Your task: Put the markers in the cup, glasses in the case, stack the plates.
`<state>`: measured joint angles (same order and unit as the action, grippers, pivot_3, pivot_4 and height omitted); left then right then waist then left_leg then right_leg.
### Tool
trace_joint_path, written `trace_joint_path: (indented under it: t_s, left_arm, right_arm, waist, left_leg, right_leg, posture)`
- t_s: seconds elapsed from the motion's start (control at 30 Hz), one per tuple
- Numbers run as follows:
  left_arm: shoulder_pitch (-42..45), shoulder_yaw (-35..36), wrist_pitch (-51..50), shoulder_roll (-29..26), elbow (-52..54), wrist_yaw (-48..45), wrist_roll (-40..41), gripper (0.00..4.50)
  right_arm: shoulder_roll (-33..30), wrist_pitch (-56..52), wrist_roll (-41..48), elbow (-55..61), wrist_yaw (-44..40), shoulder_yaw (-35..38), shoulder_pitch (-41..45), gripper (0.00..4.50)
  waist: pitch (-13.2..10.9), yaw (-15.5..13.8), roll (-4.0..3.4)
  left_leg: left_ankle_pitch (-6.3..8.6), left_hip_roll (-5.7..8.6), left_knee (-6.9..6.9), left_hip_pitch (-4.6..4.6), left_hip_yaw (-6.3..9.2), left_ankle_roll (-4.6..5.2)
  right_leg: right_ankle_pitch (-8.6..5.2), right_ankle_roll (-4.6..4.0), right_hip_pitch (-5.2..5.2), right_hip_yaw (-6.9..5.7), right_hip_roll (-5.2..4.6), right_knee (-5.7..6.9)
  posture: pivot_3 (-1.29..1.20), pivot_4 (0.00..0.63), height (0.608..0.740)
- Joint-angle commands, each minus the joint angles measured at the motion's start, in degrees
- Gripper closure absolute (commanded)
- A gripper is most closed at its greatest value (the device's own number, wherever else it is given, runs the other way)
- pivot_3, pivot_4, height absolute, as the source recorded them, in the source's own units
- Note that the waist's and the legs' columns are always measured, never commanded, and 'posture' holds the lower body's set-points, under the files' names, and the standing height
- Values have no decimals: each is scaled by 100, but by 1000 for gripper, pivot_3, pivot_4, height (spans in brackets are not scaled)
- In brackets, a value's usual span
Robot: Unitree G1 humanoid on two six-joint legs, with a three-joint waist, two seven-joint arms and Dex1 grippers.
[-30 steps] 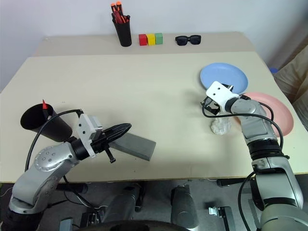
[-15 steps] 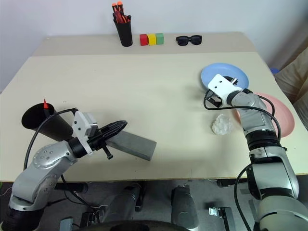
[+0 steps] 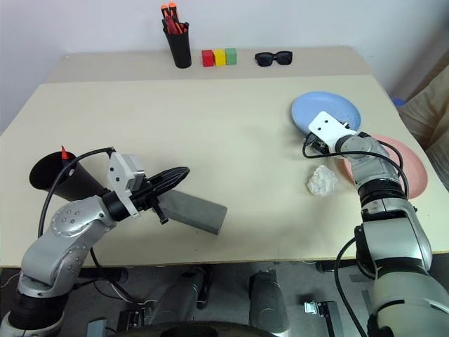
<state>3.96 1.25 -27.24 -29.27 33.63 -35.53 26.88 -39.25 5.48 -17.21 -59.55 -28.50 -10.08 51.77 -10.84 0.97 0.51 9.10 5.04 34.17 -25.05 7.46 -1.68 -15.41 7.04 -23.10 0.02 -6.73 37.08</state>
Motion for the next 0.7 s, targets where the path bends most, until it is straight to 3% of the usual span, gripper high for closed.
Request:
trace_joint_path:
  t_s: [0.03,0.1,0.13,0.23,0.4,0.57,0.7]
  left_arm:
    - [0,20,27,20,131,31,71,4500]
    - [-7,9,29,23,131,36,69,4500]
    - [3,-8,18,34,138,53,68,4500]
    - [94,-70,-27,90,127,116,76,4500]
    - [238,-128,-30,190,26,133,36,4500]
    - [452,-264,-23,188,-175,-133,130,4500]
    - [721,-457,38,232,-456,-476,164,4500]
  right_arm:
    - [-29,257,-22,-89,-84,-13,165,3363]
    - [-35,336,-25,-110,-90,-28,168,4313]
    - [-64,488,-46,-16,-68,-48,120,4465]
    - [-217,1050,-158,624,18,-111,-145,4465]
    - [-629,1008,-148,1929,-31,120,-686,4465]
    - [-1371,-74,618,3892,-746,1075,-1740,4465]
    - [-2231,-794,1121,5078,-1579,1971,-3147,4465]
  waist:
    - [0,0,0]
    - [0,4,0]
    - [0,4,0]
    - [-1,3,-1]
    - [-4,-24,-6]
    - [-4,-57,-8]
    - [-3,-157,-9]
  left_leg:
    - [0,0,0,0,0,0]
    - [0,0,0,0,0,0]
    - [0,0,0,0,0,0]
    - [0,0,0,0,1,0]
    - [0,0,-1,0,1,-1]
    - [0,1,0,-3,6,0]
    - [3,2,0,-4,3,4]
  right_leg:
    - [0,1,0,0,0,0]
    - [1,1,0,0,0,0]
    - [1,2,-1,0,0,1]
    - [1,2,-1,1,1,0]
    - [7,14,-3,2,1,3]
    - [7,14,-2,2,0,1]
    - [-2,2,0,1,-4,-1]
  posture:
    - [0,150,740]
    - [0,150,740]
    - [0,150,740]
    - [0,150,740]
    - [0,150,740]
    - [0,150,740]
    - [0,150,740]
